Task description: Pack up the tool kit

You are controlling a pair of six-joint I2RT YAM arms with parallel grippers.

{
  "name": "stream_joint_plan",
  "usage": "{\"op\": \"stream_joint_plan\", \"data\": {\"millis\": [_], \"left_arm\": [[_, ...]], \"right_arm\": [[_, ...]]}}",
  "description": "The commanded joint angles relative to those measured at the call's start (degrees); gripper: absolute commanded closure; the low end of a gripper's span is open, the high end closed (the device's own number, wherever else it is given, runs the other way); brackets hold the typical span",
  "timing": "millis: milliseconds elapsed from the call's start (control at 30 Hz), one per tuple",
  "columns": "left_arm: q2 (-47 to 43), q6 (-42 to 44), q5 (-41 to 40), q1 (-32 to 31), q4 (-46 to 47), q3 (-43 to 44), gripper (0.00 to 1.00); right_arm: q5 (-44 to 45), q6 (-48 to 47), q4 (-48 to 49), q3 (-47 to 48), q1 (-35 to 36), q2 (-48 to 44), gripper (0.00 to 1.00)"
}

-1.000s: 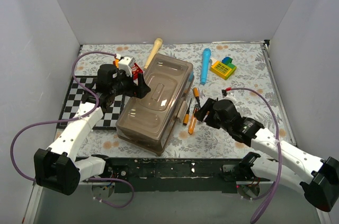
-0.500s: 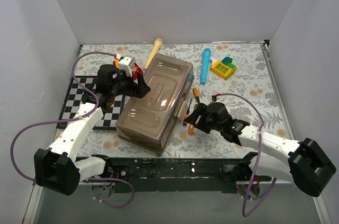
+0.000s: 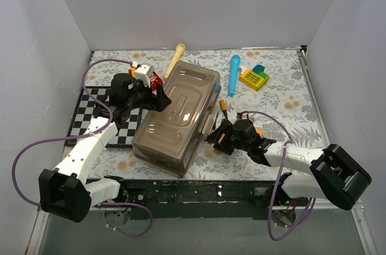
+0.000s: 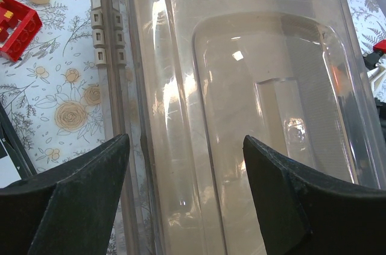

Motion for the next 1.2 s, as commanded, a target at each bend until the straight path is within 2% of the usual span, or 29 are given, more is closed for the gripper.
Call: {"op": "stream_joint_plan", "data": {"millis": [0,167,667,800,900,1067,1167], "left_arm": [[0.5,1.7,-2.4,-0.1,-3.2,-0.7,0.26],[0.7,1.6,-2.5,-0.1,-3.2,-0.6,0.26],[0.8,1.9,-2.8,-0.2,-3.4,-0.4,0.26],[0.8,1.9,-2.8,-0.1,-3.4,-0.4,0.27],[0.6,1.9,-2.8,-0.1,-3.4,-0.5,0.27],[0.2,1.9,-3.1,-0.1,-3.4,-0.8,0.27],[0.1,1.9,-3.2,-0.1,-3.4,-0.7,0.27]], "right_arm": [[-1.5,3.9,8.9,-2.3,0.0,0.7,0.29],[-0.8,6.4,17.6,-6.2,0.0,0.3,0.3],[1.1,6.6,24.0,-10.0,0.0,-4.8,0.3],[2.9,6.2,22.4,-10.4,0.0,-7.2,0.3],[5.1,5.2,16.7,-9.9,-0.1,-10.0,0.3],[5.4,3.8,26.7,-13.1,0.0,-13.2,0.27],[4.7,2.9,28.6,-12.9,0.0,-13.7,0.23]]}}
